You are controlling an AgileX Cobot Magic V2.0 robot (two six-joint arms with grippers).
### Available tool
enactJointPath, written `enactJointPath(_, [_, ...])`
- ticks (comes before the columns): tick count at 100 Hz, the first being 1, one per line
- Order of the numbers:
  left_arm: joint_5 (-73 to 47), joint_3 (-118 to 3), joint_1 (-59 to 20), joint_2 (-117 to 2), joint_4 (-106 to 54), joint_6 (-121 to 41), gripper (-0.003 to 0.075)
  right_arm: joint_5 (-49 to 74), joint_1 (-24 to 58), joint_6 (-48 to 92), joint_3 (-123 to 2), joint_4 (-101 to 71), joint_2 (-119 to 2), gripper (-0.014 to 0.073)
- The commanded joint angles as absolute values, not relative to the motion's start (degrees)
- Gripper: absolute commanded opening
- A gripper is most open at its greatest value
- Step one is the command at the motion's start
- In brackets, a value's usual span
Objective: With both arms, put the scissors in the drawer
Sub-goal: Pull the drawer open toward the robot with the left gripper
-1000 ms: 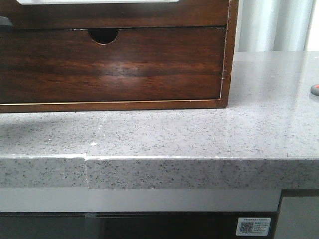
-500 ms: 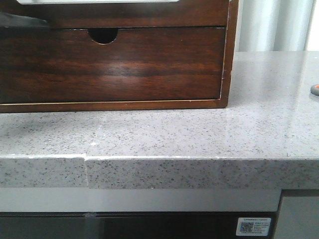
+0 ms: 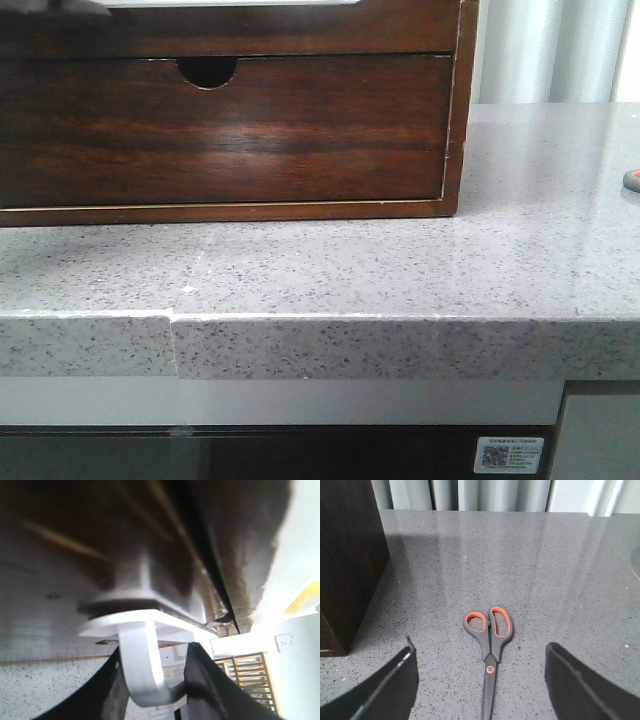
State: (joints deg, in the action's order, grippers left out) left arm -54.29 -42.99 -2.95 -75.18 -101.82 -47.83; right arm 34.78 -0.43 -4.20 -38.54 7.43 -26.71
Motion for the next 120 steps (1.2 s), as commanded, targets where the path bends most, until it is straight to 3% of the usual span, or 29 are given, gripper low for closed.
enactJointPath(1, [-56.8,-44.8,-3.2,-74.1,-107.0,-48.6,0.0132,30.1,-0.7,-3.8,-40.5,7.9,-27.4,0.0477])
enactJointPath(26, [-57.8,-44.8,-3.0,-74.1,-106.3,-48.6,0.0040,30.2,-0.7,-3.8,-40.5,7.9,-27.4,0.0477])
enactJointPath(59, [-65.6,-42.6,-1.8,-71.2,-102.2,-50.0,-0.0014,30.2,-0.7,-3.8,-40.5,7.9,-27.4,0.0477])
enactJointPath(120, [-63.1,-22.3,-1.9,-39.2,-99.3,-47.9,-0.0014,31.7,-0.7,-3.8,-40.5,7.9,-27.4,0.0477])
